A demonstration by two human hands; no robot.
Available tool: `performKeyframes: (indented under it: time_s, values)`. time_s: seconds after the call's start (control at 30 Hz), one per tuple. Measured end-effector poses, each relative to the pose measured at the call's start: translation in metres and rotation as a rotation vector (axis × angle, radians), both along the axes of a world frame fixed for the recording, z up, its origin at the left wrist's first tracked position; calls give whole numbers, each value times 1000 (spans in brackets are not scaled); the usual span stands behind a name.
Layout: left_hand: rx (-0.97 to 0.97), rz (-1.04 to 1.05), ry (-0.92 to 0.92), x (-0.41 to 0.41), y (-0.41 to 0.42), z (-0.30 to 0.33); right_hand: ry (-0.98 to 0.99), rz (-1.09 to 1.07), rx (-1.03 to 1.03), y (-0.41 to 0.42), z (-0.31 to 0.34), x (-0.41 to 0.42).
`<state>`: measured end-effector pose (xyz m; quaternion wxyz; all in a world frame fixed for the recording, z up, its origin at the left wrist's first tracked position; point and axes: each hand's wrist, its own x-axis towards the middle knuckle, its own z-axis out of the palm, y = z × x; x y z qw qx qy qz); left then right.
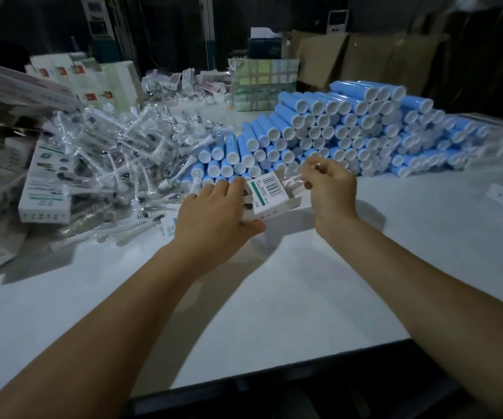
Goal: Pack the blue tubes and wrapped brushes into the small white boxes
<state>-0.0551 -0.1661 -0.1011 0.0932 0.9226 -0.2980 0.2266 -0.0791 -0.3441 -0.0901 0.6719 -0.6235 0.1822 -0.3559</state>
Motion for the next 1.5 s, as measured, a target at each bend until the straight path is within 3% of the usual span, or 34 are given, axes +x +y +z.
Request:
performKeyframes:
  time_s: [0.33,0.5,0.57,0.63,0.73,1.23,1.5]
  values:
    - [-25,-2,-32,-4,-3,1,-103,-141,-117,9,-2,-5]
    - [-45,-3,-50,-4,-4,-1,25,120,-286,24,-9,-7]
    - [-48,4,-46,-1,-3,-1,-3,198,-256,27,-7,-7]
    - [-70,39,-21,3,1,0,-66,133,-239,24,-3,-9]
    - [-88,106,-16,9,3,0,-37,-30,-383,18,-6,-17]
    - [-66,97,-98,7,2,-5,35,227,-438,27,-18,-20]
    - [81,0,-168,2,3,-10,243,342,-419,24,-18,-17]
